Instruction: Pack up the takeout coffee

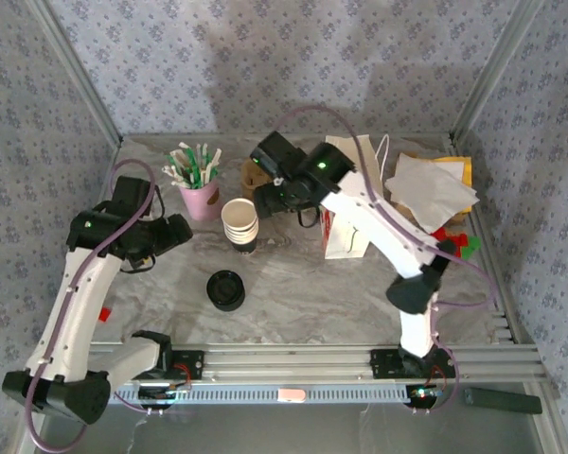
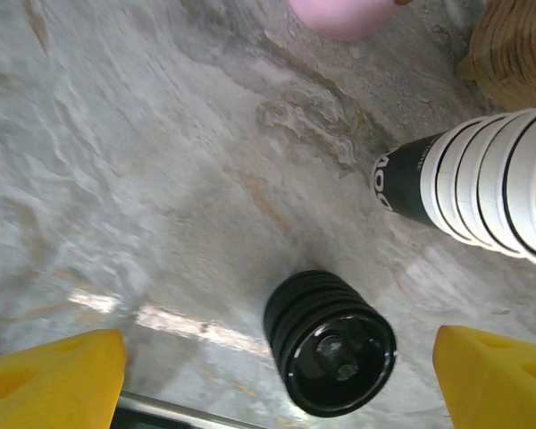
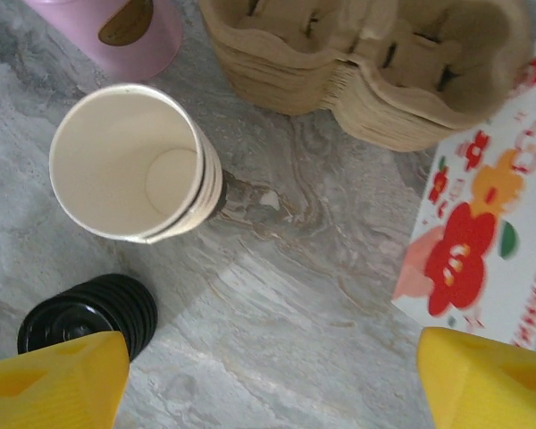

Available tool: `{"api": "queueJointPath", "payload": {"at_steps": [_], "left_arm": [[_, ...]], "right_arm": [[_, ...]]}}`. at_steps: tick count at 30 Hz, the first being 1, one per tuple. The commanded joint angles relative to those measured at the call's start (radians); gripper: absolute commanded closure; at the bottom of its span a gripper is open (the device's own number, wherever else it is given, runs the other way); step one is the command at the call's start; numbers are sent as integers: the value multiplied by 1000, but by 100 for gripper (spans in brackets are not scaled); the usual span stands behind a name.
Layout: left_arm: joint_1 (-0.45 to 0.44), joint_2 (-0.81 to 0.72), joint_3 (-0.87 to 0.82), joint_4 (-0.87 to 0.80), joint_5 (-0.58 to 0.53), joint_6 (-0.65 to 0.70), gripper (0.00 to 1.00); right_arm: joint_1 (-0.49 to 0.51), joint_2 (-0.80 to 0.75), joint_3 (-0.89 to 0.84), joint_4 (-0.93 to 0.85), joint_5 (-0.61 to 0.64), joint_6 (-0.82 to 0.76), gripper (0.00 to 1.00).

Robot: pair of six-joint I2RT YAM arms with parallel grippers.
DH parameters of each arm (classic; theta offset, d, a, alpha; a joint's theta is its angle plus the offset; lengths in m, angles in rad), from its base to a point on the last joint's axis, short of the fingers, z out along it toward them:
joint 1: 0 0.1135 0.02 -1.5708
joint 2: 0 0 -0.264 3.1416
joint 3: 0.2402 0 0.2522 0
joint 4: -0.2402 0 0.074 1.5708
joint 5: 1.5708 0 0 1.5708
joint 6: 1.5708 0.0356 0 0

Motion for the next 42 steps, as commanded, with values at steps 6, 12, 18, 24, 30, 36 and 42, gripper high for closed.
{"api": "queueJointPath", "payload": {"at_steps": [6, 12, 18, 24, 30, 36, 42], "left_arm": [[78, -64, -120, 210, 176, -55, 10], [79, -144, -215, 260, 162, -37, 9], [79, -205, -273, 280, 162, -12, 8], [70, -206, -280, 294, 186, -11, 8], [64, -181, -274, 318, 200, -15, 7], [65, -202, -253, 285, 178, -16, 6], [64, -211, -244, 274, 165, -41, 6]], "right_arm": [[-46, 222, 164, 29, -108, 139, 25], [-63, 353, 232, 38, -81, 173, 40], [-66, 436, 311, 26, -52, 172, 54], [-54, 430, 315, 28, 6, 144, 67], [-39, 419, 313, 17, 22, 123, 70], [-30, 401, 311, 25, 23, 80, 74], [-21, 378, 299, 20, 28, 40, 74]]}}
